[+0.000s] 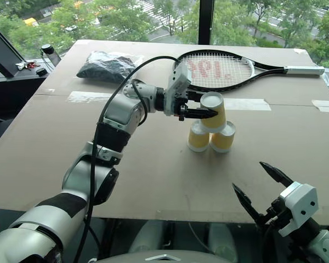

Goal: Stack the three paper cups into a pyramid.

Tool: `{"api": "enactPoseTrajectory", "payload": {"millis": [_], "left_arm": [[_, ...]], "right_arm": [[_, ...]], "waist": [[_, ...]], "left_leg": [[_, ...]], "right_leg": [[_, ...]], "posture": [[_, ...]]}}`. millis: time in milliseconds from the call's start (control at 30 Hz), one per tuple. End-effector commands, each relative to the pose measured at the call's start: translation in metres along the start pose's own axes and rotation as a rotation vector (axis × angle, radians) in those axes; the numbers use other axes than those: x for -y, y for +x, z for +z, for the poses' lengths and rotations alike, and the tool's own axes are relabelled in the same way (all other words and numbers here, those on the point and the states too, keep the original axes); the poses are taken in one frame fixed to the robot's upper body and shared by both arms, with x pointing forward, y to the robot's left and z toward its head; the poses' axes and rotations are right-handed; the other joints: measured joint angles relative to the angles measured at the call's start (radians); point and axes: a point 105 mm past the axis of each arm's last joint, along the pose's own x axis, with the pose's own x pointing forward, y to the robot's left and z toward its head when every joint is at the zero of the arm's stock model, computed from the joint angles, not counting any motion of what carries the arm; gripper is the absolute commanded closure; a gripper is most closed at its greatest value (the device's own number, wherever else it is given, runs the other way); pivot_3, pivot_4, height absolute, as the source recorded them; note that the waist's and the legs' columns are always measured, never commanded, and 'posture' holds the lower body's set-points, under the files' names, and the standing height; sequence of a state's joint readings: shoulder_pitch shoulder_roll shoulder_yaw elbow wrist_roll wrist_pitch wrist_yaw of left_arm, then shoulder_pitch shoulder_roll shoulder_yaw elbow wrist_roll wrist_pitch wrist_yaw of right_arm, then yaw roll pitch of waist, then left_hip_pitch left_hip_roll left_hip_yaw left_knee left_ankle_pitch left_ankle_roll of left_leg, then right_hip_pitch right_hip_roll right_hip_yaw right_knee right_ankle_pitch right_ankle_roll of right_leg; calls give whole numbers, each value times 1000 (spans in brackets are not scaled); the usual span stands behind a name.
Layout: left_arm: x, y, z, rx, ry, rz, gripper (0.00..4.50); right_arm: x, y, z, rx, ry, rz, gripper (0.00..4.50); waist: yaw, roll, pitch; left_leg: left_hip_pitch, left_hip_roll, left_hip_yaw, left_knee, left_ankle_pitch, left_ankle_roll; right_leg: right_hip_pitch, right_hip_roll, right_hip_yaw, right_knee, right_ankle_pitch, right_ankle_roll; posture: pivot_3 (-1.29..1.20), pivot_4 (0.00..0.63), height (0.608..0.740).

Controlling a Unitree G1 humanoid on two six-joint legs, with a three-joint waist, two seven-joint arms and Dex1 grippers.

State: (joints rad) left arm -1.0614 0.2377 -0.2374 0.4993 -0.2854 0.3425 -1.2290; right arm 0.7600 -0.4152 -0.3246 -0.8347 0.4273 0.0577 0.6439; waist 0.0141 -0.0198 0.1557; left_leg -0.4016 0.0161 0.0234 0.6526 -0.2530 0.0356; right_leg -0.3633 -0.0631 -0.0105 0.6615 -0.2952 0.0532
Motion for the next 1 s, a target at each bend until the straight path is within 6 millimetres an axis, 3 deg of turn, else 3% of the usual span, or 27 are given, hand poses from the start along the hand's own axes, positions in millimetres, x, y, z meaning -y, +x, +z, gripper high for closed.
{"api": "enactPoseTrajectory", "payload": {"millis": [33, 233, 300, 400, 567, 733, 833, 933, 1000], "left_arm": [[0, 8, 17, 4, 72, -27, 2122], [4, 16, 18, -24, 90, -69, 2122], [4, 19, 15, -47, 92, -75, 1111], [6, 21, 16, -46, 95, -83, 28], [1, 9, 29, -7, 96, -44, 28], [5, -46, 38, 29, 34, 46, 28], [7, -65, 34, 31, 49, 150, 28], [13, -92, 20, 38, 28, 287, 28], [30, -113, 4, 61, -11, 381, 28]], "right_arm": [[0, -3, 7, 27, -31, -19, 0], [-4, -6, 5, 28, -23, -31, 0], [-5, -6, 5, 30, -21, -35, 0], [-6, -5, 5, 31, -20, -37, 0], [-4, -4, 6, 32, -26, -37, 0], [7, 0, 2, 27, -45, -36, 0], [15, 2, 1, 28, -54, -31, 0], [27, 9, 0, 28, -72, -37, 0], [39, 14, -2, 18, -67, -36, 0]], "waist": [[1, 0, 0], [0, 0, 0], [0, 0, 0], [0, 0, 0], [-1, 0, 0], [-19, 1, 0], [-23, 1, 0], [-18, 1, 0], [-19, 1, 0]], "left_leg": [[0, 0, 0, 0, 0, 0], [0, 0, 0, 0, 0, 0], [0, 0, 0, 0, 0, 0], [0, 0, 0, 0, 0, 0], [0, 0, -1, 0, 0, 0], [-1, 0, 0, 0, 0, 0], [1, 0, -1, -1, 3, -4], [1, 0, -2, 0, 3, -4], [1, 0, -2, 1, 3, -5]], "right_leg": [[0, 0, 0, 0, 0, 0], [0, 0, 0, 0, 0, 0], [0, 0, 0, 0, 0, 0], [0, 0, 0, 0, 0, 0], [0, 0, 0, 0, 0, 0], [-1, 0, 1, 1, 0, 0], [-1, 0, 2, 1, 0, 0], [0, -1, 2, 1, 0, 0], [1, -2, 3, 1, 0, 0]], "posture": [[0, 150, 740], [0, 150, 740], [0, 150, 740], [0, 150, 740], [0, 150, 740], [0, 150, 740], [0, 150, 740], [0, 150, 740], [0, 150, 740]]}}
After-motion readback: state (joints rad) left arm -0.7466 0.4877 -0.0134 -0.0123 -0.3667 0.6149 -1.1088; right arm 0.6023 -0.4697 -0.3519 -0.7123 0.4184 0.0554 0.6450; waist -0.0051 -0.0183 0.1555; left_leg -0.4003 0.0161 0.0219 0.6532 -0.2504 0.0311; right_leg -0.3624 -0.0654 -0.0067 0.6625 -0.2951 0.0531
